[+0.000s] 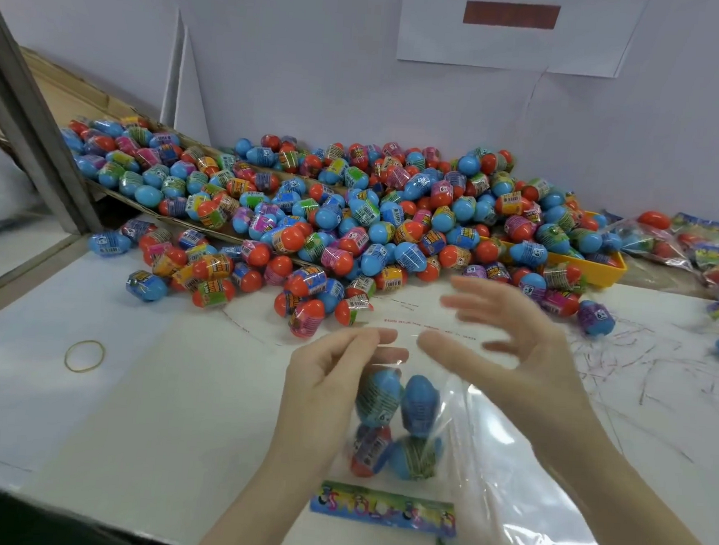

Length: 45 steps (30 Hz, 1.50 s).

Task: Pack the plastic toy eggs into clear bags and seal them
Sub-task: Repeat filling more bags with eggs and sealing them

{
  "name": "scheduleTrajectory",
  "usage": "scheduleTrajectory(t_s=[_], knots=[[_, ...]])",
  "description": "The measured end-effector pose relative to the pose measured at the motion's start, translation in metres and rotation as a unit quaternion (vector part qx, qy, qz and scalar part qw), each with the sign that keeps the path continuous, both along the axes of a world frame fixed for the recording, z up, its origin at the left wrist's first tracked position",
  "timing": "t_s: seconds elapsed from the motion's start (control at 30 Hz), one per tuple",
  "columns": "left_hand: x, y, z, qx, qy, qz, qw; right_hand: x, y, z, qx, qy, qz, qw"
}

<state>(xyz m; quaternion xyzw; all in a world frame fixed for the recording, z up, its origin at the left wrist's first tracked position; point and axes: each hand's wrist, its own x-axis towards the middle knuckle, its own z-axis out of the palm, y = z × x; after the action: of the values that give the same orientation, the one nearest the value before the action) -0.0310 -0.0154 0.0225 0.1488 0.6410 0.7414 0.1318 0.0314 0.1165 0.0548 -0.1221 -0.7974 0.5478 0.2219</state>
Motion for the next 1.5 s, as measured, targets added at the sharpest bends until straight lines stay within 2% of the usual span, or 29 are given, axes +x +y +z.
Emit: scheduleTrajectory(t_s=[0.03,0.1,0.13,0.2,0.3,0.53,0.7,0.8,0.93,1.2,1.3,1.5], knots=[[0.0,0.0,0.0,0.001,-0.001,-0.002,1.0,-0.001,-0.002,0.004,0.094,0.063,-0.03,0.993],[0.0,-0.001,0.0,0.004,0.006,-0.003,1.0,-0.005,-0.006,0.007,0.305,0.157,-0.05,0.938],[0.001,-0.002,0.0,0.004,0.016,-0.003,1.0,-0.009,-0.009,0.007,0.385,0.178,-0.05,0.904],[0.002,-0.003,0.002,0.002,0.04,-0.006,0.999,-0.017,-0.016,0.006,0.478,0.192,-0.045,0.856],[0.004,-0.005,0.003,-0.002,0.063,-0.01,0.998,-0.024,-0.02,0.007,0.551,0.212,-0.047,0.806],[0.002,-0.007,0.003,-0.028,0.078,-0.023,0.996,-0.026,-0.018,0.01,0.653,0.183,-0.024,0.735],[0.0,-0.008,-0.003,-0.083,0.16,0.007,0.984,-0.026,-0.017,0.013,0.735,0.172,-0.022,0.655],[0.001,-0.008,-0.003,-0.102,0.189,0.013,0.977,-0.026,-0.017,0.015,0.758,0.179,-0.026,0.626],[0.002,-0.01,-0.004,-0.121,0.229,0.003,0.966,-0.027,-0.015,0.016,0.775,0.175,-0.043,0.605],[0.001,-0.01,-0.01,-0.131,0.254,-0.008,0.958,-0.03,-0.01,0.011,0.775,0.178,-0.05,0.604],[0.001,-0.009,-0.01,-0.133,0.252,-0.008,0.958,-0.031,-0.008,0.008,0.762,0.175,-0.064,0.62],[0.001,-0.008,-0.01,-0.132,0.242,-0.002,0.961,-0.032,-0.009,0.005,0.708,0.175,-0.108,0.676]])
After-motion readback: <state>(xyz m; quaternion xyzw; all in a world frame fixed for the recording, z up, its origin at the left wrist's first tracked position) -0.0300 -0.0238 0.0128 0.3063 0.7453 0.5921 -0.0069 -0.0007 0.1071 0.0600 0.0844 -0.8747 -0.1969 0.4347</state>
